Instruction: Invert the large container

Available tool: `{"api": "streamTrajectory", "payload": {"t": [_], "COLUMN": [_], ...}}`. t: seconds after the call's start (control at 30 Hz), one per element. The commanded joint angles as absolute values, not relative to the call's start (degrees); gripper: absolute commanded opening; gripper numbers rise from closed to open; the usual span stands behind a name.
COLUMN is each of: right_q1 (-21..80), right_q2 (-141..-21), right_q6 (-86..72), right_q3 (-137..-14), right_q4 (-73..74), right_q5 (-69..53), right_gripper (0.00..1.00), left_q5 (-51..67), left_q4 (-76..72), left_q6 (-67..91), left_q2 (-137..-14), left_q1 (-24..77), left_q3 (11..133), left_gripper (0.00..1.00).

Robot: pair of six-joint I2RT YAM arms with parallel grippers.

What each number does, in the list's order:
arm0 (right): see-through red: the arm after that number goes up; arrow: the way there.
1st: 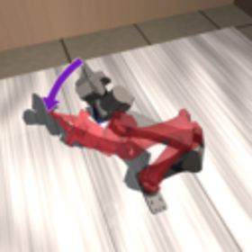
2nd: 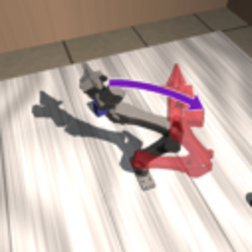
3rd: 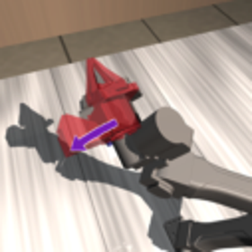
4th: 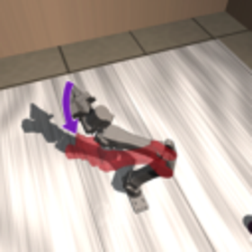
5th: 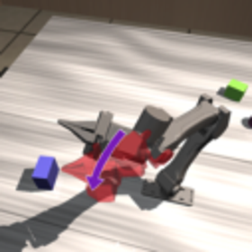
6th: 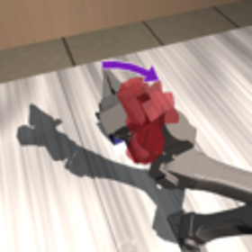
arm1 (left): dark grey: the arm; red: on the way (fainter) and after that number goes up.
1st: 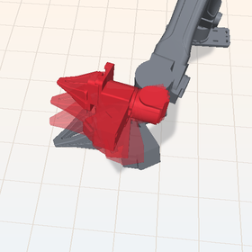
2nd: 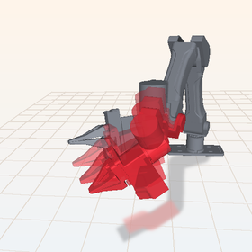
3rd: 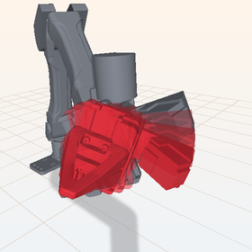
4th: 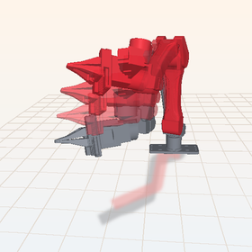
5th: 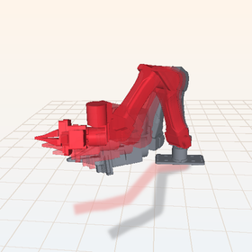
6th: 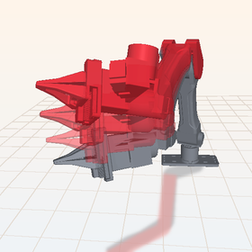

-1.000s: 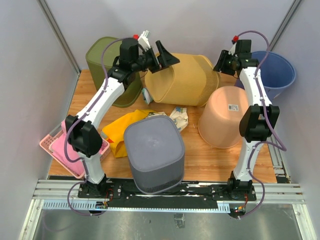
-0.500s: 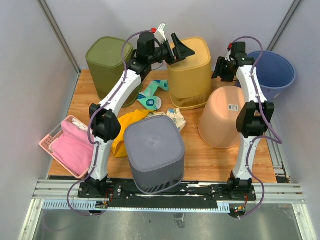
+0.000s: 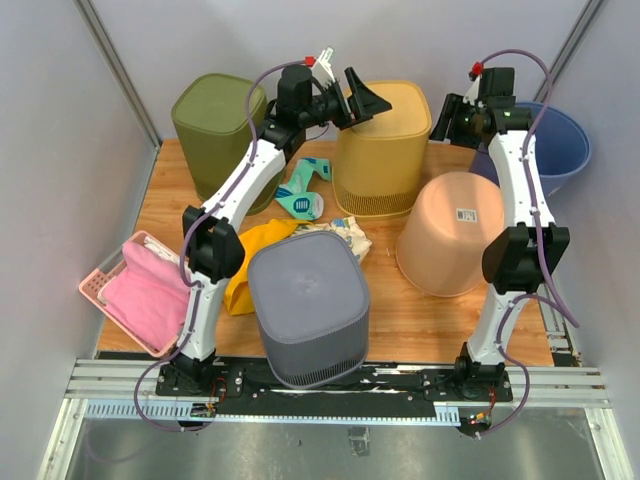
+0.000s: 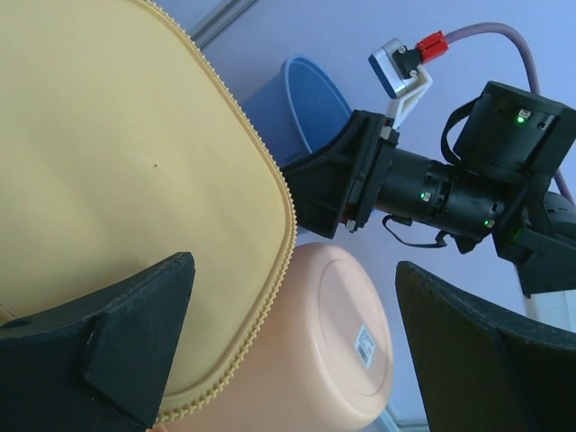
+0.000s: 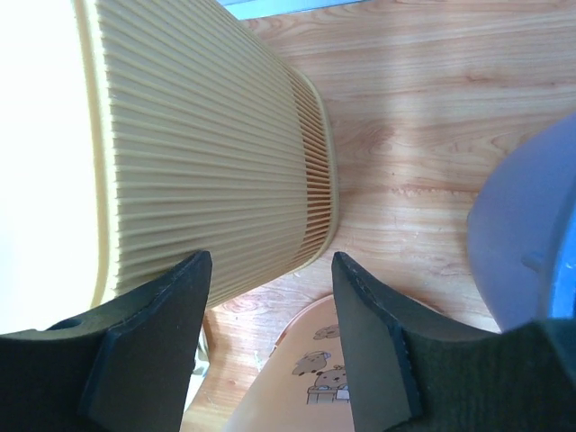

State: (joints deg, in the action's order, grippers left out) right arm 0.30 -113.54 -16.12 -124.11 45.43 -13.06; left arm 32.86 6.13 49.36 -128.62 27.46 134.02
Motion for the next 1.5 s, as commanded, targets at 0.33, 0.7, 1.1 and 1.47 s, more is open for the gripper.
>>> {"api": "streamTrajectory", "payload": {"t": [0.33, 0.7, 1.1, 1.47], "right_q1": [11.2, 6.4, -1.8, -3.5], "right_q2": [-118.3, -107.3, -113.0, -118.0], "right_q6": [-16.1, -8.2, 2.6, 0.0], "right_q3": [-121.3, -126.8, -134.0, -135.7], "right_q4": [42.5, 48.3, 54.3, 53.8], "right_q5": [-19.6, -0.5, 9.6, 1.5], "right_gripper": [0.58, 0.65, 0.76, 0.29], "left_q5": [17.1, 12.8, 8.9, 9.9], "left_q4": [26.6, 29.1, 28.0, 26.6], "left_q6": [31.6, 26.9, 23.8, 23.9], "left_q2": [-116.7, -108.6, -101.9, -100.9], "left_q1": [25.8, 25.6, 32.1, 32.8], "left_q3": [131.4, 132.9, 127.7, 122.0], "left_gripper": [0.99, 0.99, 0.99, 0.99]}}
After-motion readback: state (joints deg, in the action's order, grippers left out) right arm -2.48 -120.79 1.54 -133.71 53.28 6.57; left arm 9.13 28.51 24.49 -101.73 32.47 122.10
